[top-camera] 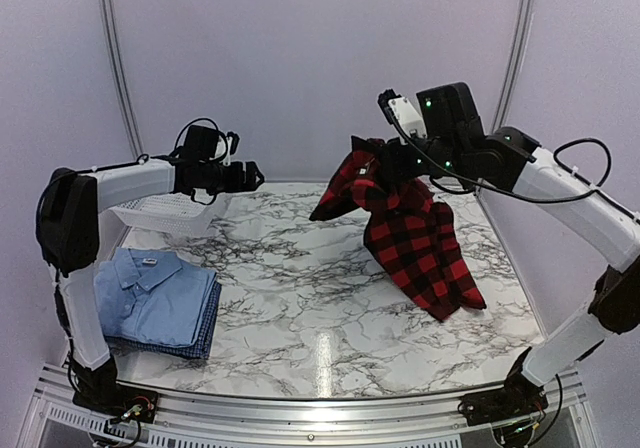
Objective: Fold and stack the long sleeve shirts
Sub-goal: Move the bin to the corner of the board, then place the crumpled shirt at the center of the board.
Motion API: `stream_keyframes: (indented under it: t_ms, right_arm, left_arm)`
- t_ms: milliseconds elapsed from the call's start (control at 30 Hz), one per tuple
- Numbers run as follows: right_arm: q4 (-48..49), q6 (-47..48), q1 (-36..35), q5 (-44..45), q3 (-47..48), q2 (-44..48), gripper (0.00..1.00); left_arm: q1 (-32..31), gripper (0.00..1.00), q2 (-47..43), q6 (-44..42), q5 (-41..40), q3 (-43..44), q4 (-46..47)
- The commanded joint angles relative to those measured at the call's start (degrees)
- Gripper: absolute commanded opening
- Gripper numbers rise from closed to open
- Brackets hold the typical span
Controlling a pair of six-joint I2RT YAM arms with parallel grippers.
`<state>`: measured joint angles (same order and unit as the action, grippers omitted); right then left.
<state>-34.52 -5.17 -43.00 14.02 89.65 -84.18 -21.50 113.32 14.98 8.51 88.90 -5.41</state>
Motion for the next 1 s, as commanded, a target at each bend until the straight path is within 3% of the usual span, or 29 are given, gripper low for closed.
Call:
stream_keyframes:
  t_ms: [0,267,400,533,833,967]
  right_arm:
    - [-4.1,3.8,-4.5,0.7,11.1,-0.9,0.00]
    - [-13.8,3.7,-11.7,0.1,33.8,-4.9,0.00]
    - [-16.7,1.6,-12.0,-3.0,41.5,-8.1,0.00]
    - [-15.8,-0.2,-5.7,-7.4,40.3,-10.7,0.00]
    - [-2.4,-5.9,15.0,-18.5,22.4,-21.6,0.00]
    - [0.6,-6.5,17.5,-18.2,19.4,-27.7,0.32]
  left_arm:
    - [-1.8,0.99,-8.8,-0.8,0.9,-1.9,0.0]
    - [-4.9,0.99,-20.7,-1.5,0.2,-6.7,1.6]
    - [-5.2,0.99,-25.7,-1.5,0.3,-8.3,1.8]
    - [-5.2,0.99,-27.5,-1.2,0.4,-8.8,1.8]
    - [-6.9,0.99,-29.1,1.2,2.2,-15.3,1.9]
    - [-10.1,0.99,-30.7,2.3,1.2,-21.3,2.0]
